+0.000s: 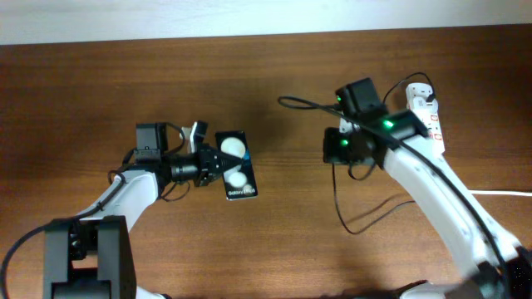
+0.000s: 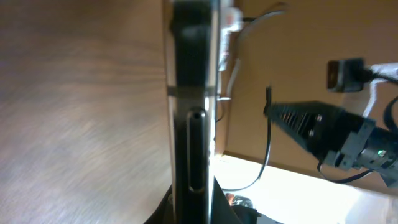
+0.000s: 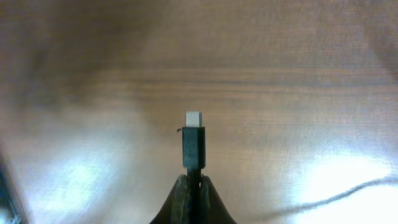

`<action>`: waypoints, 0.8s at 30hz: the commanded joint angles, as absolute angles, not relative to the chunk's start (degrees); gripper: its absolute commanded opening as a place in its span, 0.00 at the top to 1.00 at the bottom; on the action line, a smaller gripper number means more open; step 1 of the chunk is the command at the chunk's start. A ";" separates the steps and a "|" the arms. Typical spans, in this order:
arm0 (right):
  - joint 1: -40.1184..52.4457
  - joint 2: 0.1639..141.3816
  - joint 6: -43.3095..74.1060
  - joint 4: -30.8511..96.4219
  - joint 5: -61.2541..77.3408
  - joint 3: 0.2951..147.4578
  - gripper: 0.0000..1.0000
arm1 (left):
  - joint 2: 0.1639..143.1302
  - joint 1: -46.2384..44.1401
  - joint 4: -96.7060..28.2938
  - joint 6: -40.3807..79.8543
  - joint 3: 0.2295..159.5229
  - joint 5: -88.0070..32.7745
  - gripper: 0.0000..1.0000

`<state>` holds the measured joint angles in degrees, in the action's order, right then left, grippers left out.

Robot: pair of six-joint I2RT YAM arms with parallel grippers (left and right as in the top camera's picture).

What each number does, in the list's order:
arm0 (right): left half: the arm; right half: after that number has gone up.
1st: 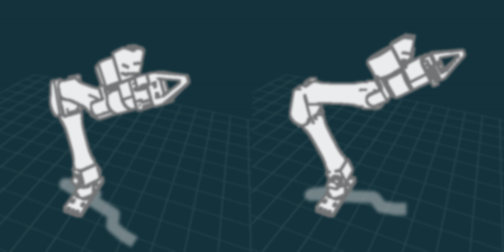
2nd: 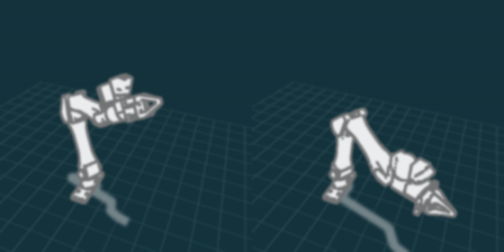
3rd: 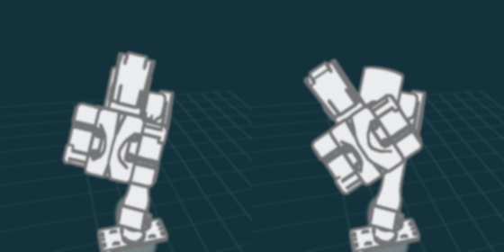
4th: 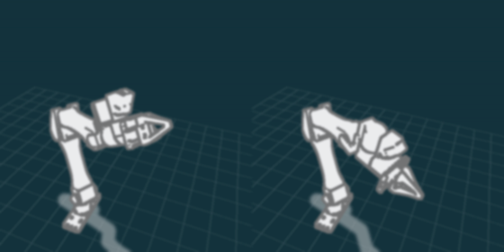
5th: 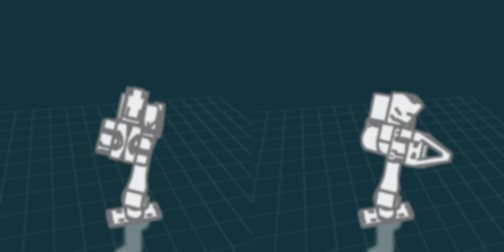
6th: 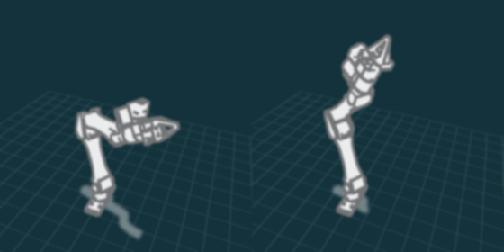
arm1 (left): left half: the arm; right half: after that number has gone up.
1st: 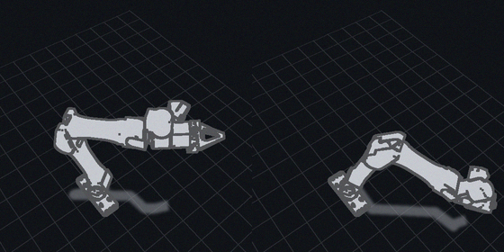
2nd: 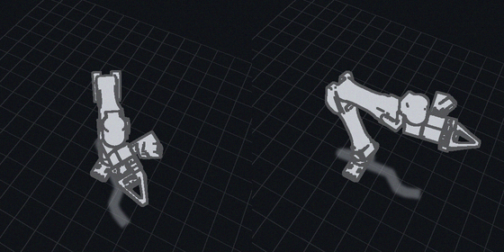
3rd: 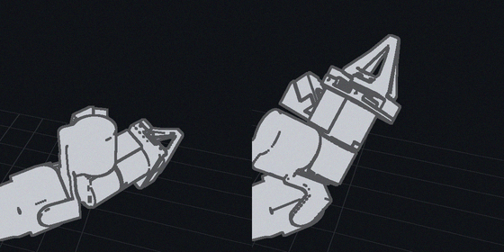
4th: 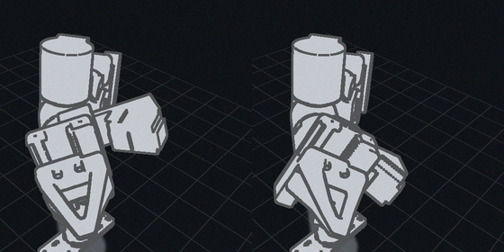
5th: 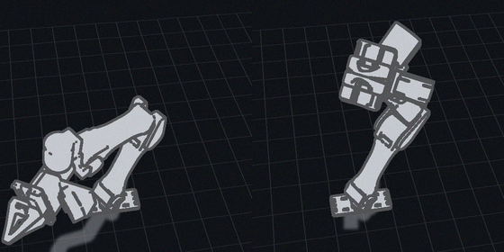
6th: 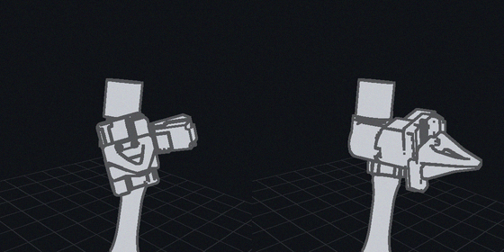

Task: Plug charger to phone and switch on socket
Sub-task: 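Grasp the black USB-C cable end with the right gripper, then move the cable plug up to the phone's bottom port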

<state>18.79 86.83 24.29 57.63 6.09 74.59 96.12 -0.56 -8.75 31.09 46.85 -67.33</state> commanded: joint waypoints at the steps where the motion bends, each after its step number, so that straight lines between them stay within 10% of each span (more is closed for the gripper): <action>1: 21.39 80.84 22.48 64.01 10.35 74.89 0.96 | 96.09 -0.32 0.78 37.01 47.46 -78.28 1.00; 14: 49.19 69.60 39.42 57.34 2.28 70.59 0.96 | 96.09 -0.36 36.36 72.90 47.46 -73.95 1.00; 24: 51.03 78.00 39.90 42.39 -0.45 67.81 0.96 | 96.09 -0.36 38.11 79.07 47.46 -71.18 1.00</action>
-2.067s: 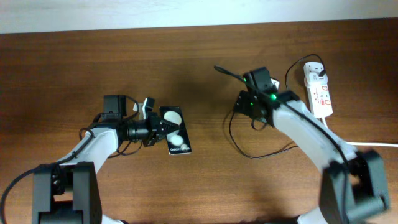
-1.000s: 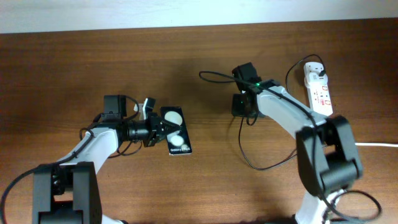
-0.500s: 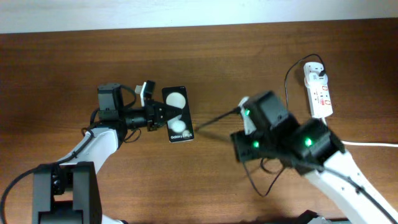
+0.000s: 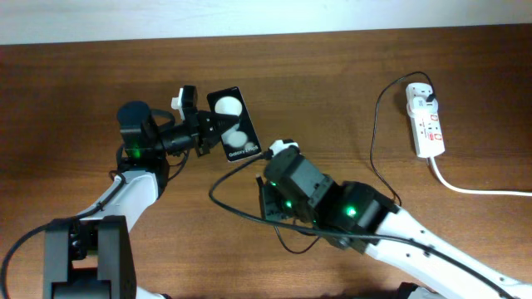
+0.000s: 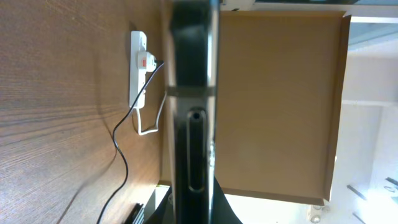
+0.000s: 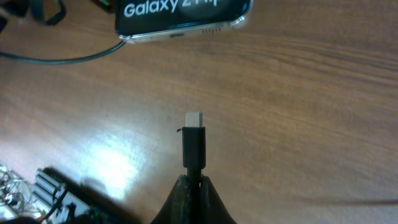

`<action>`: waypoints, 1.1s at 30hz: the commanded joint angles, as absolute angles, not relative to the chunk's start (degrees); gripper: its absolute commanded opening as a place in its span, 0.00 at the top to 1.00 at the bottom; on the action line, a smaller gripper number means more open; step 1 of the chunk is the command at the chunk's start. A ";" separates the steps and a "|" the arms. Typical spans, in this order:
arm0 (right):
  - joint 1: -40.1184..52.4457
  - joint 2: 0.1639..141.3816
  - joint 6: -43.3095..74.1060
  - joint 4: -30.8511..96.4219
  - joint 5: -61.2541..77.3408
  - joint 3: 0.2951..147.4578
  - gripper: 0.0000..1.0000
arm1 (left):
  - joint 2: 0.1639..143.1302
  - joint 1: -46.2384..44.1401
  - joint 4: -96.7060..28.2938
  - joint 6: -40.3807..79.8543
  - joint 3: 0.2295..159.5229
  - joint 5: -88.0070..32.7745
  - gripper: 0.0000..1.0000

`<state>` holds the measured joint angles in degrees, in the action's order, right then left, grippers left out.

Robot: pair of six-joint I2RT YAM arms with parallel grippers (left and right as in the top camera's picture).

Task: Plug charger to phone and switch on socket
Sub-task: 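Move the cable plug up to the phone's bottom port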

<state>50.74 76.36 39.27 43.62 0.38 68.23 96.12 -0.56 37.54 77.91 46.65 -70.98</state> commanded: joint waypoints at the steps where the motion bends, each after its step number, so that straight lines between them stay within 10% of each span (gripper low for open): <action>1: 51.05 78.52 39.75 41.65 -0.51 67.81 0.96 | 96.09 -0.36 38.11 79.02 47.46 -71.40 1.00; 33: 50.94 79.09 35.03 35.33 -0.27 67.81 0.96 | 96.09 -0.36 38.11 78.87 47.46 -75.77 1.00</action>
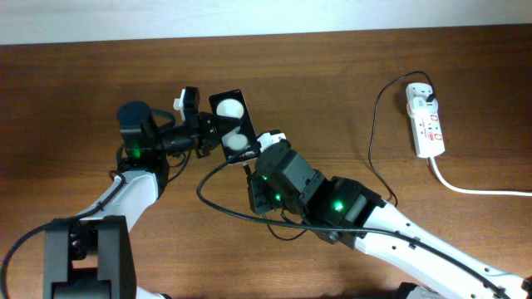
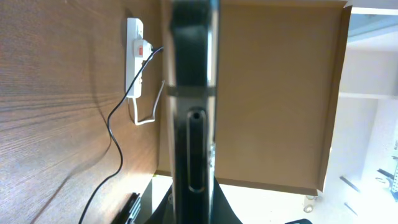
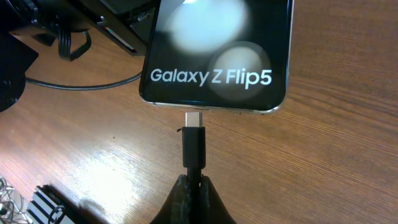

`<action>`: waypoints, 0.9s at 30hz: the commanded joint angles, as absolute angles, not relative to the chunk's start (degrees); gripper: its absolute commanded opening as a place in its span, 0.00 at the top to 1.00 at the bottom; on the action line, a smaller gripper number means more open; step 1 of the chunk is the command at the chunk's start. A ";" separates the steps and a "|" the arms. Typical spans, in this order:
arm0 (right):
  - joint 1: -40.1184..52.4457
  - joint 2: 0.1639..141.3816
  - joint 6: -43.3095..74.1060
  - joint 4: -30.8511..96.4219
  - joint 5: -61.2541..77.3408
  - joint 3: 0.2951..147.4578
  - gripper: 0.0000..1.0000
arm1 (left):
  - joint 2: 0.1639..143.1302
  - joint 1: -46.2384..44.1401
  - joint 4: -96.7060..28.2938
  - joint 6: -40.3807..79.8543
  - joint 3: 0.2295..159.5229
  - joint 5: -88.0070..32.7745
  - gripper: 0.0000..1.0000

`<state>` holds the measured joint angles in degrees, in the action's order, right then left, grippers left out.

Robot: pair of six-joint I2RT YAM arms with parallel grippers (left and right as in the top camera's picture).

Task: Plug charger to phone and switch on socket
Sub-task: 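Move the cable plug up to the phone's bottom port, then push the USB-C plug into the phone port with the right gripper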

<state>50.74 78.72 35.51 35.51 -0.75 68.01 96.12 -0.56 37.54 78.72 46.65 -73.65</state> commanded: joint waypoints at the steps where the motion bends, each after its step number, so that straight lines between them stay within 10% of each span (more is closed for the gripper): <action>1: 50.94 79.13 35.64 35.35 -0.30 67.81 0.96 | 96.09 -0.36 38.11 78.87 47.46 -75.90 1.00; 27: 50.94 80.25 38.61 35.44 -0.32 67.81 0.96 | 96.09 -0.36 38.13 78.85 47.46 -76.36 1.00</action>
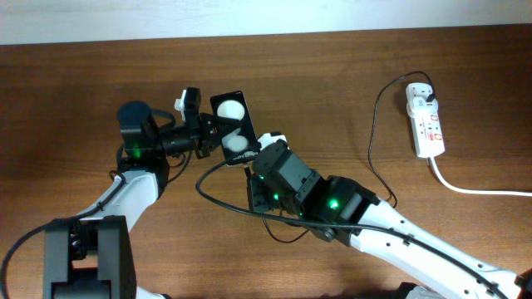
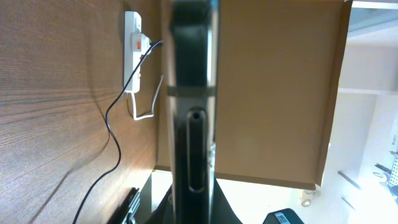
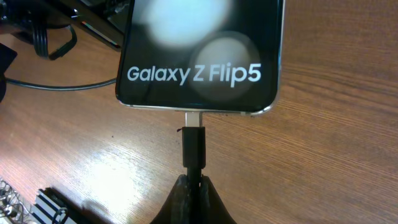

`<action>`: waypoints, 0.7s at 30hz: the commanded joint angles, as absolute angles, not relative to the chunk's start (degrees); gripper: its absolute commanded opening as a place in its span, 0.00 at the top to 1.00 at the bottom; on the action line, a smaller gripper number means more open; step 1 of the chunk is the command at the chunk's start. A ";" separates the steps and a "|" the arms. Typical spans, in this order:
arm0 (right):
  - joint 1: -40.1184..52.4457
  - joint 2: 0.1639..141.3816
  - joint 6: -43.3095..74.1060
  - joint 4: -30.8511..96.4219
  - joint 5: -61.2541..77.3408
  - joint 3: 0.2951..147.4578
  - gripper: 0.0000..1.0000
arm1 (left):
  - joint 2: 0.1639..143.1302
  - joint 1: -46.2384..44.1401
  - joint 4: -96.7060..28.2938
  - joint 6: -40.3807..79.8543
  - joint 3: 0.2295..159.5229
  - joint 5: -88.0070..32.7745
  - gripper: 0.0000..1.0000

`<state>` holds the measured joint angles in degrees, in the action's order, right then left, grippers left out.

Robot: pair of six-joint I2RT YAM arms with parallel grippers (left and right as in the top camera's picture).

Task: Plug charger to phone and switch on socket
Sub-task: 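Push the USB-C plug into the phone port with the right gripper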

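Observation:
A black phone [image 1: 230,121] marked Galaxy Z Flip5 [image 3: 199,56] is held off the table, edge-on in the left wrist view [image 2: 189,93], with my left gripper [image 1: 209,133] shut on it. My right gripper [image 3: 198,182] is shut on the black charger plug [image 3: 194,146]. The plug's silver tip [image 3: 194,117] touches the phone's lower edge at its port. The cable [image 1: 224,203] trails back across the table to the white socket strip [image 1: 424,120] at the far right, also seen as a socket strip [image 2: 134,59] in the left wrist view.
A white mains lead [image 1: 478,189] runs from the strip off the right edge. Cable loops [image 1: 374,158] lie between my right arm and the strip. A brown board [image 2: 273,93] stands beyond the table's far edge.
My right gripper has brought the plug a little closer to the phone, so less of the silver tip shows below the phone's edge. The left gripper holds the phone almost where it was.
First my left gripper held the phone low at centre-left while my right gripper held the plug near the strip. Then the phone was raised and the right arm stood below it. Then the plug tip met the phone's edge, and now sits deeper.

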<state>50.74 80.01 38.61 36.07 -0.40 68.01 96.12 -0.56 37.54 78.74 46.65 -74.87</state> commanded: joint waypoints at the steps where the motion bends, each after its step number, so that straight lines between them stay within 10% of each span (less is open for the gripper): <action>1: 50.94 80.25 38.61 35.18 -0.47 67.81 0.96 | 96.09 -0.36 38.15 78.83 47.46 -76.71 1.00; 21: 50.94 79.75 38.61 37.06 0.84 67.83 0.96 | 96.09 -0.32 40.47 70.76 47.46 -76.29 1.00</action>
<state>50.74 80.01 38.61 37.21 0.71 68.01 96.12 -0.56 39.92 74.32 46.65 -75.24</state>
